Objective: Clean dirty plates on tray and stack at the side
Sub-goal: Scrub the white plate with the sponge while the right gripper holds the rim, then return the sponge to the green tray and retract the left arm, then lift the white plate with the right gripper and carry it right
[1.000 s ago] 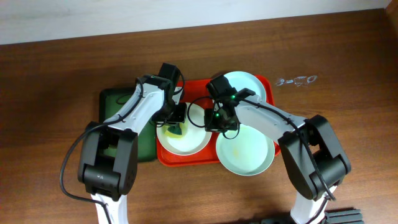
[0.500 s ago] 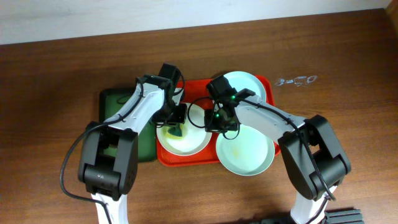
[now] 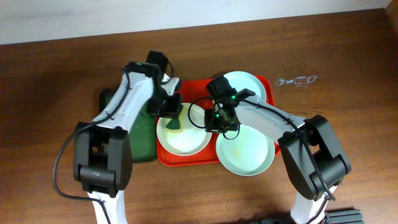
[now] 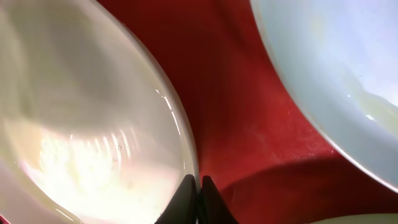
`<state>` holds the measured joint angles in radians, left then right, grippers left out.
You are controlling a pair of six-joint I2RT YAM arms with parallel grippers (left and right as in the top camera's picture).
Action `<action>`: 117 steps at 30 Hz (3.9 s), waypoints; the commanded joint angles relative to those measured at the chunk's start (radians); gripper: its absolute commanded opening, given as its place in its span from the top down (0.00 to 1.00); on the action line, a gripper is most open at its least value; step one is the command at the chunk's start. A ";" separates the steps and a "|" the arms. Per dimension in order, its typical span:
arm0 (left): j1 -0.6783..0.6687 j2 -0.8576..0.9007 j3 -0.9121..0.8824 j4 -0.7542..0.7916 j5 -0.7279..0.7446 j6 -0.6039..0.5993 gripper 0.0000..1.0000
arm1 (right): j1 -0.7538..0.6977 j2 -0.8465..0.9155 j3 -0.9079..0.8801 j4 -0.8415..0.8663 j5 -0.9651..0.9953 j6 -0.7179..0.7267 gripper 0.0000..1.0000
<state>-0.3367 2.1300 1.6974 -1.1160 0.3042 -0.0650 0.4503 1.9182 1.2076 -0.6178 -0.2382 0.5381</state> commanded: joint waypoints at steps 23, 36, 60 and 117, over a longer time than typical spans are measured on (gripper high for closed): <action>-0.082 -0.147 -0.321 0.243 -0.293 -0.156 1.00 | 0.002 0.002 -0.002 0.005 -0.020 -0.011 0.96; -0.071 -0.191 -0.245 0.221 -0.207 -0.129 1.00 | 0.002 0.002 -0.003 0.005 -0.020 -0.011 0.96; 0.121 -0.192 -0.025 -0.076 -0.208 -0.040 1.00 | 0.002 0.002 -0.002 0.005 -0.020 -0.011 0.96; 0.515 -0.552 0.067 -0.109 -0.229 -0.196 0.01 | -0.026 -0.026 0.115 -0.173 0.002 -0.007 0.96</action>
<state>0.1764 1.5791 1.7607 -1.2236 0.0643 -0.2520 0.4324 1.9179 1.2758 -0.7734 -0.2337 0.5411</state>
